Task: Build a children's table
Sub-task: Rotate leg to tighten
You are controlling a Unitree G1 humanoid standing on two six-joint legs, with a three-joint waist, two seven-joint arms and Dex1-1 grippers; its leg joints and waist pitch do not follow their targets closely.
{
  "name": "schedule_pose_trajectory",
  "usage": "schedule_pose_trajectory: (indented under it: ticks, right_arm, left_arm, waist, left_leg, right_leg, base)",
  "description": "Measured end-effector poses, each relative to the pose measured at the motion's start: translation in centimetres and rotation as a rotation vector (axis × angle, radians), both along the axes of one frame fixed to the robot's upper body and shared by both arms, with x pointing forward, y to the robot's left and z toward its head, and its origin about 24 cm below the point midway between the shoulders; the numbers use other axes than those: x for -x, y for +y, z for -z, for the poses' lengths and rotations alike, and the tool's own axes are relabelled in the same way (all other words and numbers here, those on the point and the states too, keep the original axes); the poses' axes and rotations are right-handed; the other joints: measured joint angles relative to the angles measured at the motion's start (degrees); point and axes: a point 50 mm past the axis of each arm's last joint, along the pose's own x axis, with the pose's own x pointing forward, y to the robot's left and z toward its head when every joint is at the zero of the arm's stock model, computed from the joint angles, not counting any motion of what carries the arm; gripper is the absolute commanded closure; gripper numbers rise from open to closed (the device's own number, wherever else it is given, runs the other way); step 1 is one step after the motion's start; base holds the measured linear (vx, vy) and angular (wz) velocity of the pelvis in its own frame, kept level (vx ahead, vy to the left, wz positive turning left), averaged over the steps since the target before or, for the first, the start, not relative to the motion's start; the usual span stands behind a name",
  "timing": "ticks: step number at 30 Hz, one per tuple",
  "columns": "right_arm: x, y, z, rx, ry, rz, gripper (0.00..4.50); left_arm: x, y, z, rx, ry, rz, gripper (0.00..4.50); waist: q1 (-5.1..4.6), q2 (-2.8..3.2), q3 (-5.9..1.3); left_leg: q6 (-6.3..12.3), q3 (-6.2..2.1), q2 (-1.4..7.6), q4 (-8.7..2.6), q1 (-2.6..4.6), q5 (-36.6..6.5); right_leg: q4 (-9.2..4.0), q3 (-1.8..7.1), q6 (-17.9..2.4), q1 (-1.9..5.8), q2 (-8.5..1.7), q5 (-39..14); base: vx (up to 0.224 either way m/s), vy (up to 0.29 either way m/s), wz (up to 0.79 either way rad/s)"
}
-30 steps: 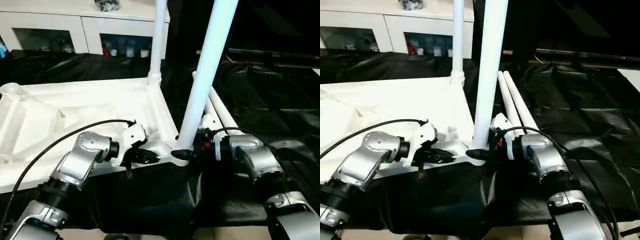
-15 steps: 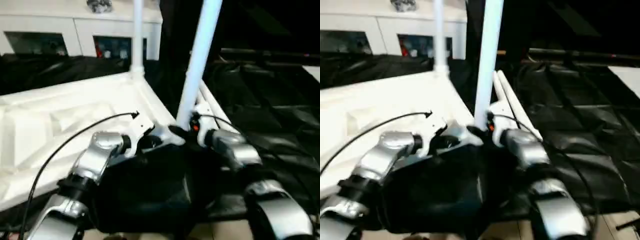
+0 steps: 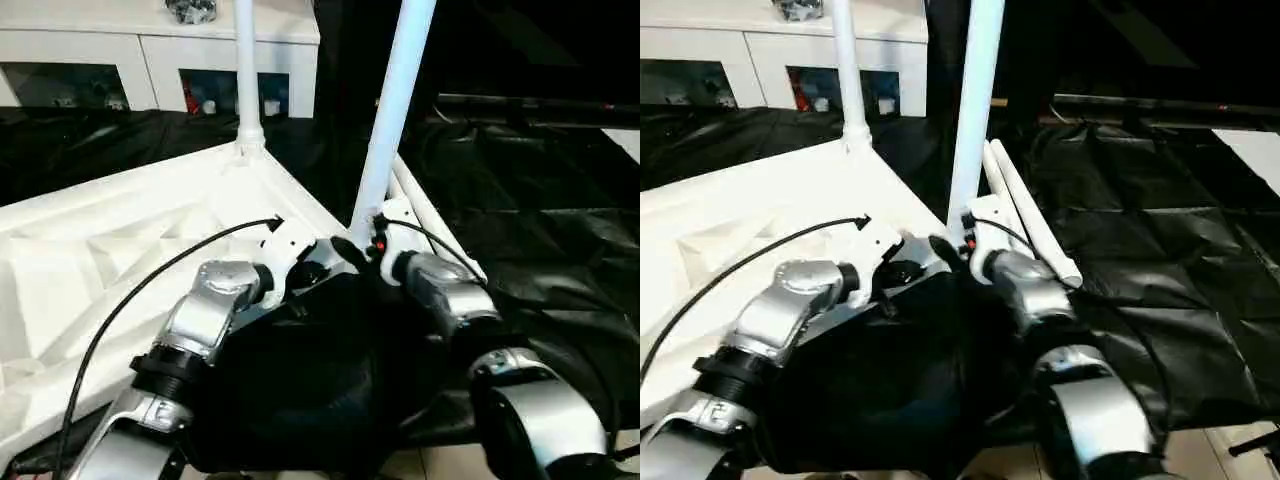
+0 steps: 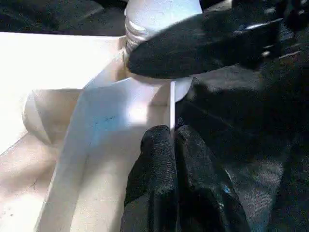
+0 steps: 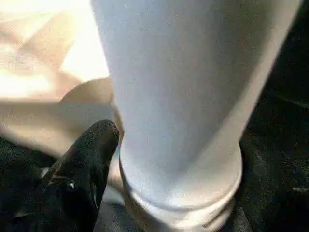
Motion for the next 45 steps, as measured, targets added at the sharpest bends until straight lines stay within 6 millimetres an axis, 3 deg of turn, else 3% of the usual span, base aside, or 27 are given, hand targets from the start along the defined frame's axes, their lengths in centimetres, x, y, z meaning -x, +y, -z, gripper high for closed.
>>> schedule_pose_trajectory:
  ticks: [3, 7, 12, 25, 30, 37, 42, 45]
  right_arm:
    - [0.7, -1.0, -0.1, -0.001, -0.002, -0.113, 0.85]
    - [2.1, -2.5, -0.4, 0.004, 0.023, -0.318, 0.85]
    - [2.9, -2.6, -0.7, -0.005, 0.054, -0.441, 0.85]
    - [3.6, -3.1, -0.8, -0.012, 0.100, -0.475, 1.70]
    - [3.0, -2.9, -0.4, -0.021, 0.090, -0.343, 1.73]
    - [-0.3, -0.2, -0.1, 0.007, 0.067, 0.114, 1.76]
    - [-0.8, 0.7, 0.0, 0.030, 0.032, 0.211, 1.76]
    - [-0.8, 0.7, 0.0, 0.018, 0.029, 0.215, 1.08]
  left_arm:
    - [0.4, 0.7, -0.1, 0.000, 0.009, 0.065, 4.50]
    - [1.4, 1.8, -0.2, 0.012, 0.053, 0.188, 4.50]
    - [2.0, 2.0, -0.3, 0.012, 0.080, 0.286, 4.50]
    - [2.3, 2.1, -0.2, 0.011, 0.094, 0.337, 4.50]
    - [1.7, 1.5, 0.1, 0.004, 0.058, 0.257, 4.50]
    - [-0.6, -0.9, 0.5, -0.003, 0.003, -0.011, 4.50]
    - [-0.8, -1.6, 0.4, 0.002, -0.001, -0.067, 4.50]
    - [-0.8, -1.7, 0.4, 0.004, 0.001, -0.066, 4.50]
  waist:
    - [0.07, 0.00, 0.00]
    - [0.91, -0.03, 0.02]
    - [1.80, -0.04, 0.03]
    - [2.30, -0.05, 0.04]
    - [2.16, -0.05, 0.04]
    - [0.19, -0.06, 0.03]
    - [-0.16, -0.04, 0.03]
    - [-0.14, -0.04, 0.02]
  left_leg:
    - [0.01, 0.01, 0.00, -0.04, -0.04, -0.01]
    - [0.02, 0.02, 0.01, -0.08, -0.07, -0.02]
    - [0.01, 0.06, 0.03, -0.04, -0.07, -0.01]
    - [0.01, 0.06, 0.04, 0.00, -0.09, 0.00]
    - [0.01, 0.06, 0.04, 0.01, 0.01, 0.00]
    - [0.00, -0.02, 0.03, 0.18, 0.14, 0.00]
    - [0.00, -0.02, 0.02, 0.17, 0.09, 0.00]
    - [0.00, -0.01, 0.02, 0.15, 0.09, 0.00]
  right_leg:
    - [-0.05, 0.00, 0.01, -0.01, 0.00, -0.01]
    - [-0.07, -0.01, 0.01, -0.04, 0.01, -0.03]
    - [-0.03, -0.01, 0.00, -0.04, 0.01, -0.02]
    - [-0.03, 0.00, 0.02, 0.00, 0.00, -0.03]
    - [-0.01, 0.00, 0.26, 0.06, -0.01, -0.18]
    - [-0.04, -0.01, 0.29, 0.08, -0.03, -0.19]
    - [-0.04, -0.01, 0.28, 0.07, -0.03, -0.17]
    - [-0.01, -0.01, 0.25, 0.08, -0.02, -0.15]
  base:
    - [0.000, 0.000, 0.00]
    - [0.000, 0.000, 0.00]
    - [0.000, 0.000, 0.00]
    - [0.000, 0.000, 0.00]
    - [0.000, 0.000, 0.00]
    - [0.000, 0.000, 0.00]
    - [0.000, 0.000, 0.00]
    - [0.000, 0.000, 0.00]
